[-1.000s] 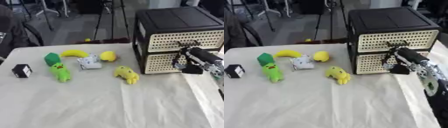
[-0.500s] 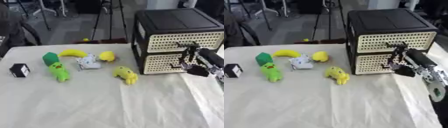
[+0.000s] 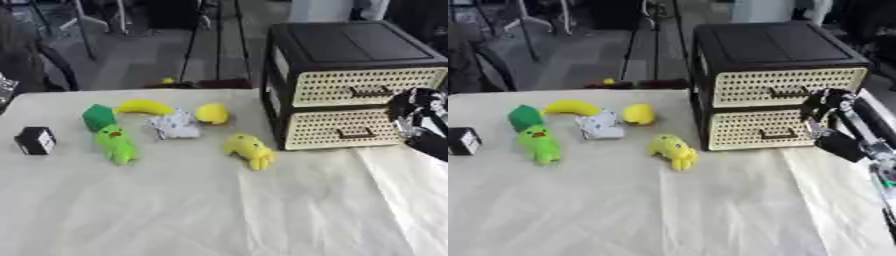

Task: Pick up objects from table and place into drawer.

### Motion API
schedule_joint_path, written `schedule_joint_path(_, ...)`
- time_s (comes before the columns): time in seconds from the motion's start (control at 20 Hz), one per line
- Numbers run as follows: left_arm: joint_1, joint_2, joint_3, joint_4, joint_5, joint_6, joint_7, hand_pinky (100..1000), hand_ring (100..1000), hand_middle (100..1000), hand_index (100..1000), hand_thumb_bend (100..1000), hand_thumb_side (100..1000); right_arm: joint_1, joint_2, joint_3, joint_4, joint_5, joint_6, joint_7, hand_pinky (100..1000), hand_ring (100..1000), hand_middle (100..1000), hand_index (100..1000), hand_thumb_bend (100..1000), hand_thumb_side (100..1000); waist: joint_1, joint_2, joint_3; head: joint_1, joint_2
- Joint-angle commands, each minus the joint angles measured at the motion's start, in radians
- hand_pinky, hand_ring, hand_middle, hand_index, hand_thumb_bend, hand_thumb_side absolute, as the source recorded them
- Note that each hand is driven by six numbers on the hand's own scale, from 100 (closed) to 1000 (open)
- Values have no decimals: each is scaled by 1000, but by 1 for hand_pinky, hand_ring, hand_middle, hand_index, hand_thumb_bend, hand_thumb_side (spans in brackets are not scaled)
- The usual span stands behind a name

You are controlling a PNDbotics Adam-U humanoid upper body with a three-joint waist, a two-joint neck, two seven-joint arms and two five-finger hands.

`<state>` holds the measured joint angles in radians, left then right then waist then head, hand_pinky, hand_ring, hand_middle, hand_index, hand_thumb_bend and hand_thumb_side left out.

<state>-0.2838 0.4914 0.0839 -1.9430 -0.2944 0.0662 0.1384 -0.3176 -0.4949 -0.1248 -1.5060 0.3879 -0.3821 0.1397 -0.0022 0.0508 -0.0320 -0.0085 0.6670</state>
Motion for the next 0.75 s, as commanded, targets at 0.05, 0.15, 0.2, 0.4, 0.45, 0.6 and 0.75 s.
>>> schedule_joint_path(0.05, 0, 8, 15, 1, -6, -15, -8, 674, 473, 584, 735, 699, 767, 17, -2, -27, -80, -54, 20, 10, 247, 481, 628, 591, 100, 743, -1, -10, -4, 3, 3)
schedule_joint_path(0.15, 7, 8, 17, 10, -9, -23, -14, 675, 469, 582, 735, 695, 769, 36, 9, -31, -105, -83, 30, 13, 242, 476, 620, 589, 100, 756, -1, -9, -8, 7, 5)
schedule_joint_path(0.2, 10, 7, 17, 13, -10, -29, -18, 675, 468, 581, 736, 693, 769, 45, 12, -30, -114, -99, 35, 13, 239, 473, 618, 591, 100, 762, -2, -9, -10, 6, 4)
schedule_joint_path(0.4, 15, 5, 23, 22, -13, -47, -26, 676, 463, 576, 736, 691, 768, 74, 15, -23, -143, -142, 37, 20, 239, 472, 617, 589, 100, 767, -3, -6, -12, 9, 1)
schedule_joint_path(0.45, 18, 4, 24, 25, -13, -49, -26, 676, 462, 575, 736, 690, 768, 79, 16, -23, -149, -150, 36, 21, 239, 472, 617, 589, 100, 768, -3, -6, -13, 8, 2)
schedule_joint_path(0.6, 21, 4, 24, 30, -14, -56, -30, 678, 461, 573, 737, 689, 767, 92, 18, -19, -162, -179, 33, 18, 237, 468, 615, 589, 100, 772, -3, -5, -13, 7, 2)
schedule_joint_path(0.75, 23, 3, 23, 31, -12, -61, -32, 678, 460, 572, 737, 688, 767, 96, 19, -16, -169, -198, 30, 18, 237, 468, 615, 589, 100, 772, -3, -5, -14, 6, 3)
